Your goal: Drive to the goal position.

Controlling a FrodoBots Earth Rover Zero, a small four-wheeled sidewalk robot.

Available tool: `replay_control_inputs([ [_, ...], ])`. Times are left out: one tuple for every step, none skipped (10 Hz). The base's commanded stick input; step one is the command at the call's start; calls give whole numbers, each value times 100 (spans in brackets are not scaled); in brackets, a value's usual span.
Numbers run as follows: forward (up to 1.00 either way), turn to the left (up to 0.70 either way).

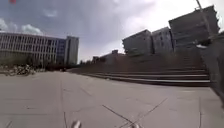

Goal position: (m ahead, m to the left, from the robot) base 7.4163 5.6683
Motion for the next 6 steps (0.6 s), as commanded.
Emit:
replay_control_inputs([
  [70,0],
  [70,0],
  [70,0],
  [70,0],
  [70,0],
  [70,0],
])
